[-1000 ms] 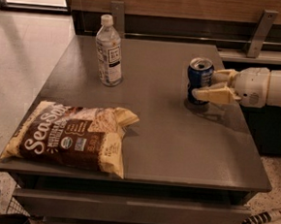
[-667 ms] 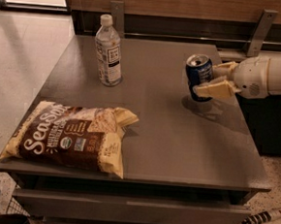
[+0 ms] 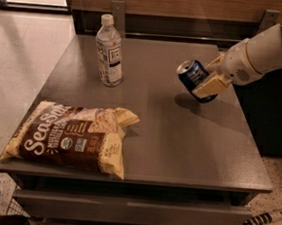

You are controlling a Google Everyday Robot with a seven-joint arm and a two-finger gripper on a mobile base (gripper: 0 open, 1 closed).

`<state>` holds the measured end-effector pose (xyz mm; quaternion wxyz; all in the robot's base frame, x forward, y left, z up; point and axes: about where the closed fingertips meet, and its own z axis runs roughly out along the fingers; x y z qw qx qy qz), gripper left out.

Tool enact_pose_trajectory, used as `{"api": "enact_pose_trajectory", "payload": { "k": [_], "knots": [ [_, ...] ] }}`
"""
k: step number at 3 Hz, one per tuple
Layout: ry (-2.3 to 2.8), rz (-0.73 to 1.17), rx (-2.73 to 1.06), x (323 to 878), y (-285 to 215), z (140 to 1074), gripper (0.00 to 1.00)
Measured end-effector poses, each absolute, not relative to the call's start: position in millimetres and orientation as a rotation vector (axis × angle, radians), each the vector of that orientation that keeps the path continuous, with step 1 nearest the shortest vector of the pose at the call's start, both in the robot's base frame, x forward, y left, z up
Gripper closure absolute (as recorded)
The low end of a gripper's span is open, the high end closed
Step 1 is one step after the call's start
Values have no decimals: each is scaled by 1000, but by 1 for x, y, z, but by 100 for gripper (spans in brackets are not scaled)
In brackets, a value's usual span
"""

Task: Knock pepsi can over

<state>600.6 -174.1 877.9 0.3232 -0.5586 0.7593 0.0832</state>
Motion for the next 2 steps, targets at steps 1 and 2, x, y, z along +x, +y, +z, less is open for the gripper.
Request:
{"api": "enact_pose_trajectory", "payload": {
  "k": [1, 2],
  "knots": [
    [2074, 107, -1554, 601, -176, 871, 100],
    [2137, 32, -1607, 598, -177, 864, 100]
  ]
}}
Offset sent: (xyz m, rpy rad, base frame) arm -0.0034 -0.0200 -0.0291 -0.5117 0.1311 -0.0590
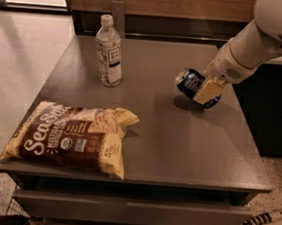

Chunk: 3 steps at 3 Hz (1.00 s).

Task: Knock pepsi can over

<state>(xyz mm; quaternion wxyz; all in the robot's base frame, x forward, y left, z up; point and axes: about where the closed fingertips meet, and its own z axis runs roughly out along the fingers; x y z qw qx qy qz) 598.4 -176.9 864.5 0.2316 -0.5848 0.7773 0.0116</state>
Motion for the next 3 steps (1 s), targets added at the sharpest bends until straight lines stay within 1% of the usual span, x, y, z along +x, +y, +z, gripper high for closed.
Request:
{"api": "enact_pose_trajectory", "payload": {
  "k": [1, 2, 3],
  "knots": [
    [2224, -77, -1681, 598, -184, 851, 100],
    [2298, -113, -1751, 597, -188, 830, 100],
    [2300, -114, -1752, 597, -189, 834, 84]
  ]
}}
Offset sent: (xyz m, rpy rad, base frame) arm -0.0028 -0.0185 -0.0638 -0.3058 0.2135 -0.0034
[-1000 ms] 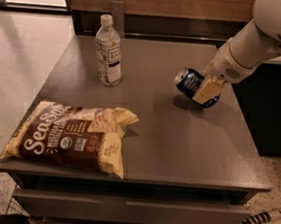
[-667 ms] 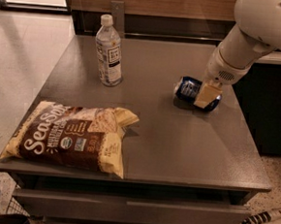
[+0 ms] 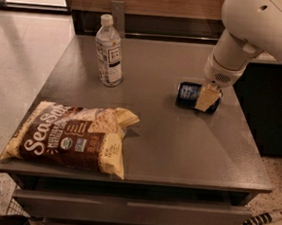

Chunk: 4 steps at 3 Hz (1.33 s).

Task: Knock pepsi can over

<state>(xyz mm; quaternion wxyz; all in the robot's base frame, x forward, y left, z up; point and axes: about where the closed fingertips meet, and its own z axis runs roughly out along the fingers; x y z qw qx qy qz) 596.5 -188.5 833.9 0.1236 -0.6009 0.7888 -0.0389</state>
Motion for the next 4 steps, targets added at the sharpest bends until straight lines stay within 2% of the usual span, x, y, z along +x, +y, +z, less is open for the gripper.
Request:
{"api": "enact_pose_trajectory", "payload": {
  "k": [2, 3, 4],
  "knots": [
    [2300, -113, -1756, 596, -188, 833, 38],
    [2300, -112, -1758, 596, -187, 832, 7],
    [2299, -112, -1759, 595, -187, 832, 0]
  ]
}}
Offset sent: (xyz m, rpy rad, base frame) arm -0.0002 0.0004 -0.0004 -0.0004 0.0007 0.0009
